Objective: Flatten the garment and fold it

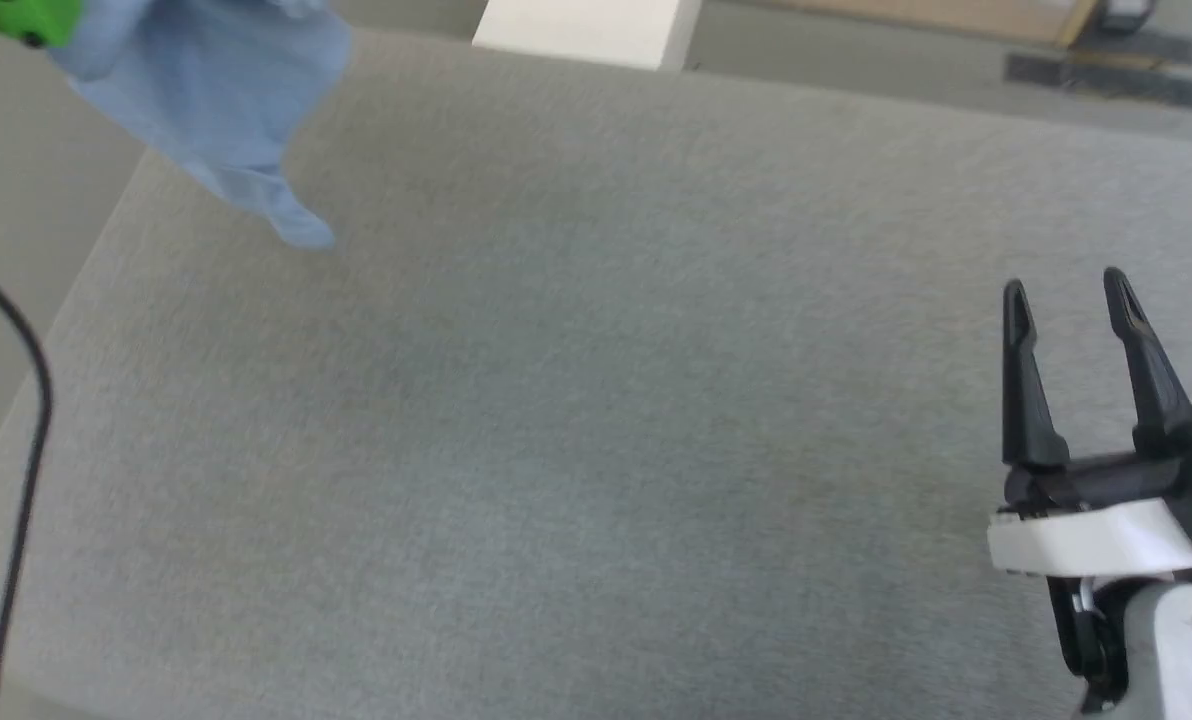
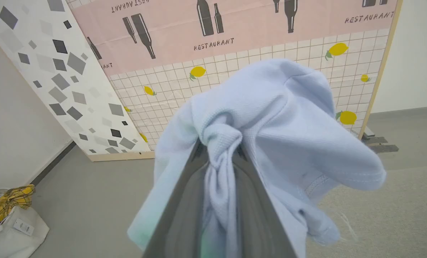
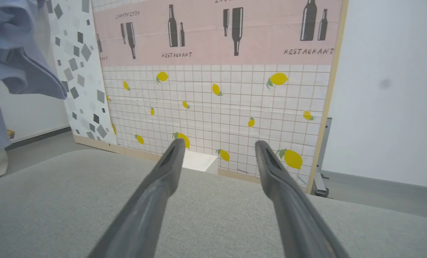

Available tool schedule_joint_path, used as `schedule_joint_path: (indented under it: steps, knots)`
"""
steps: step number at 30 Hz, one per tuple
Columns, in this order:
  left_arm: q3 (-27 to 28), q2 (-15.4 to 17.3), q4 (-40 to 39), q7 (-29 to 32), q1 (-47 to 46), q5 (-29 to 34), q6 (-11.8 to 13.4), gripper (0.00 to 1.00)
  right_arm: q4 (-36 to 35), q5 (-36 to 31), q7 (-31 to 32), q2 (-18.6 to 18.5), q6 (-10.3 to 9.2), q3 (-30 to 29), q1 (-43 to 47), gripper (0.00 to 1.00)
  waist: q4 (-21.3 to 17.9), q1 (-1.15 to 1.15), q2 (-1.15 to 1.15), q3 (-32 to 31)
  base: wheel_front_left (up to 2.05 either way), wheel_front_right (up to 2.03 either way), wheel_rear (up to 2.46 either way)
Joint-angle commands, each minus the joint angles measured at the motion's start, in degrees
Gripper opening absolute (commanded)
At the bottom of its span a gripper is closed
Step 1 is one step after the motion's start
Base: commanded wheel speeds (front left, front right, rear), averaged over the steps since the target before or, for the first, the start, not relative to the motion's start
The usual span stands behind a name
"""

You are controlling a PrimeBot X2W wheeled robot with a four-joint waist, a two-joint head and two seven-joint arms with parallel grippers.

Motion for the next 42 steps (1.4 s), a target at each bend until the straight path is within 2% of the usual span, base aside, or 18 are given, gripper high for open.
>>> schedule_joint_path:
  steps: [1,9,16,20,24,29,34,40,41,42]
  knots:
    - [-0.73,-1.13,-0.8,0.55,-1.29,-0.37,0.11,0.0,0.31,0.72,-0.37,0.02,-0.1,-0.55,1.25,1.0,-3.87,0.0,0.0,-4.3,0.0,0.0,0.0]
    - [-4.87,-6.33,-4.01,4.21,-2.67,-2.58,0.18,0.0,-0.06,2.64,-0.4,0.03,-0.1,-2.66,3.45,1.0,-8.96,0.0,0.0,-7.98,0.0,0.0,0.0]
    - [-9.21,-11.86,-7.0,6.32,-1.95,-4.15,0.94,0.0,-0.83,3.18,-0.41,0.03,-0.1,-3.94,3.3,1.0,-12.56,0.0,0.0,-7.15,0.0,0.0,0.0]
    - [-12.55,-15.1,-6.65,5.61,0.85,-4.95,0.35,0.0,-1.25,3.66,-0.41,0.03,-0.1,-5.36,2.75,1.0,-14.42,0.0,0.0,-6.55,0.0,0.0,0.0]
    - [-14.32,-19.13,-4.85,1.8,4.96,-5.91,0.85,0.0,-1.47,4.09,-0.41,0.03,-0.1,-6.15,2.41,1.0,-16.28,0.0,0.0,-5.81,0.0,0.0,0.0]
    - [-17.8,-24.14,0.0,-3.82,11.19,-6.23,0.85,0.0,-1.04,4.7,-0.41,0.04,-0.1,-5.82,2.46,1.0,-18.21,0.0,0.0,-4.54,0.0,0.0,0.0]
    - [-24.05,-26.35,8.64,-8.44,16.91,-3.04,0.9,0.0,-0.63,5.39,-0.41,0.04,-0.1,-5.13,2.22,1.0,-19.6,0.0,0.0,-3.31,0.0,0.0,0.0]
    - [-29.55,-28.25,20.52,-12.0,22.5,-3.88,2.7,0.0,-0.18,5.91,-0.41,0.04,-0.1,-4.72,1.83,1.0,-20.51,0.0,0.0,-2.71,0.0,0.0,0.0]
    - [-31.03,-28.45,23.97,-14.03,22.72,-4.75,3.48,0.2,0.01,6.1,-0.41,0.04,-0.1,-4.58,1.68,1.0,-20.66,0.0,0.0,-2.68,0.0,0.0,0.0]
    - [-31.75,-28.48,24.3,-14.94,22.32,-5.33,3.57,1.0,0.08,6.14,-0.41,0.04,-0.1,-4.64,1.68,1.0,-20.58,0.0,0.0,-2.69,0.0,0.0,0.0]
